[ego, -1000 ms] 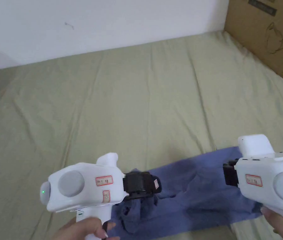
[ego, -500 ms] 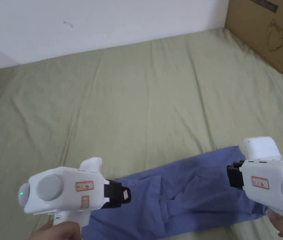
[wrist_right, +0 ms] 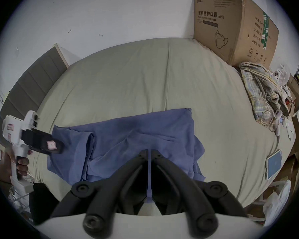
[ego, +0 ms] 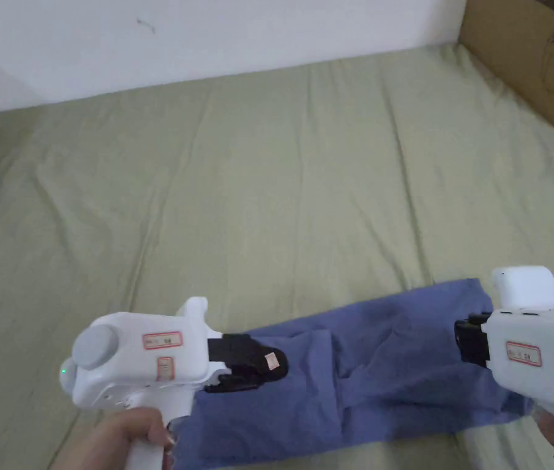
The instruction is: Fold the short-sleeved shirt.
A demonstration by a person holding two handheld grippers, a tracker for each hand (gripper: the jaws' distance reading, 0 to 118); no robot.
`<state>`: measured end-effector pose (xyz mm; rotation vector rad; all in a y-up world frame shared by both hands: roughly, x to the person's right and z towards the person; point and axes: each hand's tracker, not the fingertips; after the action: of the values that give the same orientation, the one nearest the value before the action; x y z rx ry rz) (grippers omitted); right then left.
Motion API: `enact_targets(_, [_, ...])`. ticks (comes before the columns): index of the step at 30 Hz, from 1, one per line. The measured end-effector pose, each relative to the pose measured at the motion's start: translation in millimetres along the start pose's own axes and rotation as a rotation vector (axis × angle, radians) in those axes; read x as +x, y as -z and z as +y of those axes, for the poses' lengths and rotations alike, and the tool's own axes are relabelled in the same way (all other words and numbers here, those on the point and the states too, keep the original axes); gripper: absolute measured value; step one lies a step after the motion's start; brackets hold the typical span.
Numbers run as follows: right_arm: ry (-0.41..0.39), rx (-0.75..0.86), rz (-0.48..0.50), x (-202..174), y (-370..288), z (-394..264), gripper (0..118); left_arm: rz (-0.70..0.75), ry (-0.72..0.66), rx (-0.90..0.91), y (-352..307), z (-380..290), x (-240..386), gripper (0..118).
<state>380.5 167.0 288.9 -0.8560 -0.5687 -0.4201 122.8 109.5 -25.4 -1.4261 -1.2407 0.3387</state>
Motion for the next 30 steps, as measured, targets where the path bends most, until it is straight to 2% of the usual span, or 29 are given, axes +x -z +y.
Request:
enact_targets(4, [-0.011,0.002,0.012,-5.9,1.3,2.4,4,-0.008,-0.024,0.156,-70.6,5.8,-25.9,2])
enact_targets(5, [-0.014,0.002,0.015,-8.0,1.5,2.7,4,-0.021,-0.044,0.169,-83.7,6.8,-35.8,10])
enact_targets(6, [-0.017,0.001,0.018,-9.5,1.7,2.8,4,-0.028,-0.066,0.173,-92.2,7.1,-44.8,25])
enact_targets(8, [-0.022,-0.001,0.023,-12.0,2.0,2.7,4,-0.050,-0.098,0.170,-100.0,5.1,-61.2,91])
enact_targets(9, [-0.023,-0.002,0.024,-13.4,1.8,2.5,4,-0.046,-0.102,0.161,-98.8,4.2,-68.6,118])
enact_targets(11, [-0.024,-0.006,0.026,-14.4,1.8,2.6,4,-0.064,-0.105,0.163,-91.4,4.1,-81.8,118])
enact_targets(16, [-0.036,-0.018,0.010,-14.3,4.1,2.8,4,-0.094,-0.189,0.038,-43.0,-6.3,-102.8,118])
enact_targets(18, [-0.032,-0.022,0.009,-13.6,4.8,3.3,4,-0.248,-0.198,0.056,-23.3,-11.9,-101.7,118])
enact_targets(20, [-0.035,-0.025,0.007,-13.9,5.5,4.1,4,-0.439,-0.292,0.006,-9.8,-9.9,-120.4,117])
enact_targets(21, [-0.040,-0.026,0.004,-13.9,6.3,3.9,4,-0.479,-0.350,-0.042,3.9,-12.5,-119.1,109])
enact_targets(22, [-0.045,-0.026,0.002,-14.3,6.6,4.2,4,-0.414,-0.308,-0.025,8.8,-12.0,-113.6,70])
enact_targets(23, [-0.049,-0.028,0.003,-14.6,6.8,4.5,4,-0.357,-0.245,-0.009,10.2,-10.8,-108.9,21])
enact_targets(24, [-0.051,-0.030,0.006,-14.9,7.0,4.7,4,-0.239,-0.162,0.003,5.1,-5.9,-113.2,10])
enact_targets(26, [-0.054,-0.033,0.010,-15.8,7.3,4.5,4,0.005,-0.130,-0.042,11.7,-6.2,-122.3,10])
enact_targets(27, [-0.057,-0.036,0.012,-16.2,7.7,4.5,4,-0.161,-0.209,-0.022,6.1,-7.6,-123.2,10])
enact_targets(28, [-0.059,-0.039,0.013,-16.6,7.9,4.5,4,-0.197,-0.221,0.001,1.1,-5.9,-115.6,10])
enact_targets(30, [-0.061,-0.037,0.019,-17.8,6.8,4.2,4,-0.041,-0.060,0.016,-13.4,-2.8,-98.4,10])
